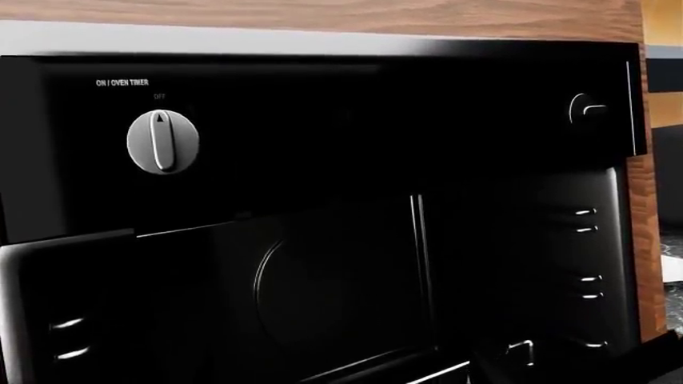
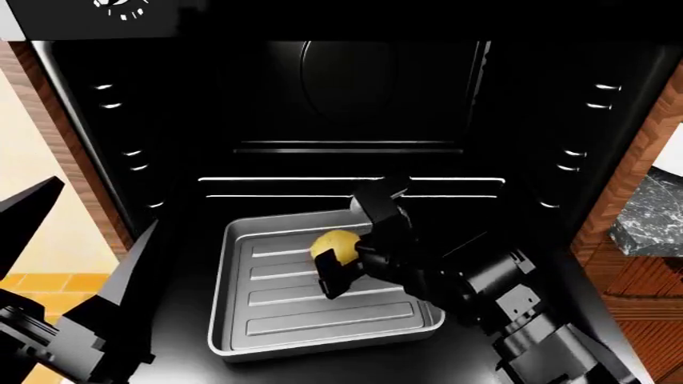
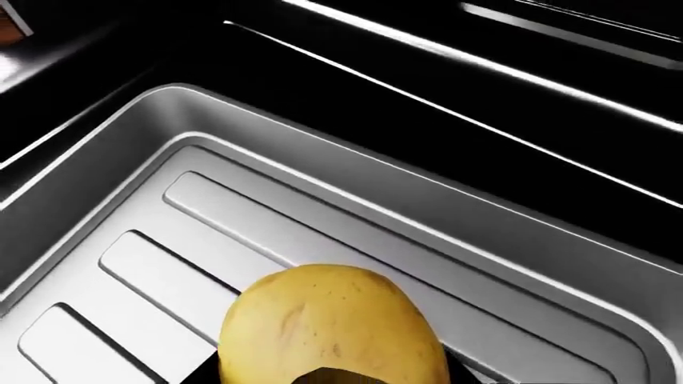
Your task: Pick the potato from the oven and place it on the plate on the counter.
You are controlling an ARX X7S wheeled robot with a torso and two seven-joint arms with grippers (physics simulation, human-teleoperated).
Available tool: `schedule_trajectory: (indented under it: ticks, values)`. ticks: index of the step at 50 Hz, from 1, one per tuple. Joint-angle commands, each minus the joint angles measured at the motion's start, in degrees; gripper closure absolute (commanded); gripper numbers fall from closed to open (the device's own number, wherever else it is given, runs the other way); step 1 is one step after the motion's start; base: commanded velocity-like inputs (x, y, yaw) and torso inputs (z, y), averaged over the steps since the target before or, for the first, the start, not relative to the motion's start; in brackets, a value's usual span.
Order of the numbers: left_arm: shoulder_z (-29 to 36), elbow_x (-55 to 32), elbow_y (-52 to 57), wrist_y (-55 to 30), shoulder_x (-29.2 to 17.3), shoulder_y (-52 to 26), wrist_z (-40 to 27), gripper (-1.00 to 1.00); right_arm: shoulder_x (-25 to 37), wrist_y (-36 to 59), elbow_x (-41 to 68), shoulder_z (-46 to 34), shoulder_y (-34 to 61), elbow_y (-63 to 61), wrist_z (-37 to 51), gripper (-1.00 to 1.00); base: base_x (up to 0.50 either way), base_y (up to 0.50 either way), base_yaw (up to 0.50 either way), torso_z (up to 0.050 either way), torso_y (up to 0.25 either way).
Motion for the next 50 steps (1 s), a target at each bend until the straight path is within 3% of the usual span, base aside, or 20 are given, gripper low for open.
schedule_trajectory:
  ticks: [1,23,50]
  values:
    - [0.92,0.42,-0.16,0.18,-0.06,-0.40,-0.11,-1.00,3.15,2.72,1.27,0.90,-0.82,-8.92,1.08,1.00,0.00,0.00,0.00,0.000,0.000]
    - [1.17,0.50,-0.23,0.50,-0.42,-0.38,-0.27,-1.00,10.58,9.69,10.98,7.39,-3.04,-31.52,7.87,1.00,0.00,0.00,0.00,0.000,0.000]
    - [0.29,-0.49,0.45,0.77,-1.40,-0.07,-1.21,-1.00,19.12,9.75,21.64,20.09,-9.44,-51.25,19.12,1.00,0.00,0.00,0.00,0.000,0.000]
